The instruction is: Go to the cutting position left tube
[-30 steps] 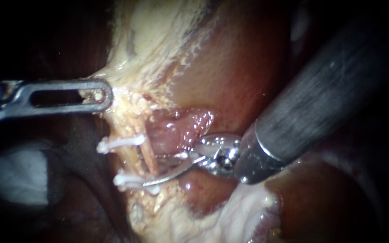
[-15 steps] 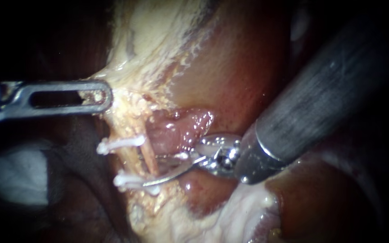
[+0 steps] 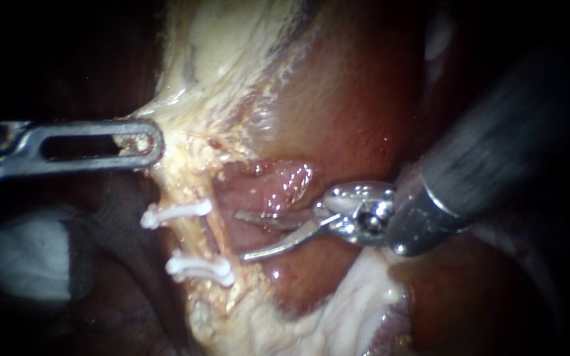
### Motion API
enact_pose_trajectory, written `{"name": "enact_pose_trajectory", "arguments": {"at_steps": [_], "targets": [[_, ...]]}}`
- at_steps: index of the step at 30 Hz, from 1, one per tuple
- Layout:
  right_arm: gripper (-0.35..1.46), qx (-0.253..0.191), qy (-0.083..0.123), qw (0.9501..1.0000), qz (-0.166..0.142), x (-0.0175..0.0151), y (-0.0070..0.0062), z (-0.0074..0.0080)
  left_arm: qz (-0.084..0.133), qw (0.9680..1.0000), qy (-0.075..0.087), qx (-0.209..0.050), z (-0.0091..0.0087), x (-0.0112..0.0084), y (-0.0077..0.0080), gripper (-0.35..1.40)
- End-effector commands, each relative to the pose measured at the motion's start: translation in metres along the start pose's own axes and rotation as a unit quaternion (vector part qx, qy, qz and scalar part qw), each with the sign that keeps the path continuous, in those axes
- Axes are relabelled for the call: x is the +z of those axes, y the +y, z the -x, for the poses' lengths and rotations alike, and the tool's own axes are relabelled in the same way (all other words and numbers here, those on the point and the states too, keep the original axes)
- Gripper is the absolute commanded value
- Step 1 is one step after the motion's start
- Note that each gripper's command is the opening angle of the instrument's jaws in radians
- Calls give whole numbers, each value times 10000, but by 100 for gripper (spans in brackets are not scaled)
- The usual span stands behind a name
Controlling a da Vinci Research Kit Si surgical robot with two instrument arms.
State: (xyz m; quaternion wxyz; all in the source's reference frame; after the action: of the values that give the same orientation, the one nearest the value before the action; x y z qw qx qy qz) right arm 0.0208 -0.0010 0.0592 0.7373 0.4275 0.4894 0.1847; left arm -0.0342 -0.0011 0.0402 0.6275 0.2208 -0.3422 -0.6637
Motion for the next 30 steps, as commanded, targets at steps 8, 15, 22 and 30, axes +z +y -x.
{"name": "enact_pose_trajectory", "arguments": {"at_steps": [8, 15, 22, 30], "targets": [[143, -16, 21, 10000, -17, 18, -17, -11, -1, 10000, 1, 1, 0, 0, 0, -33], [143, -62, -10, 10000, -77, 46, -5, 1, 0, 10000, 0, 0, 0, 0, -1, -33], [143, -133, -21, 9998, -110, 67, 11, 14, 2, 10000, -2, -2, 0, 0, -2, -33], [143, -129, -26, 9998, -143, 77, 17, 10, 10, 10000, -8, -8, -1, 0, -6, -33]]}}
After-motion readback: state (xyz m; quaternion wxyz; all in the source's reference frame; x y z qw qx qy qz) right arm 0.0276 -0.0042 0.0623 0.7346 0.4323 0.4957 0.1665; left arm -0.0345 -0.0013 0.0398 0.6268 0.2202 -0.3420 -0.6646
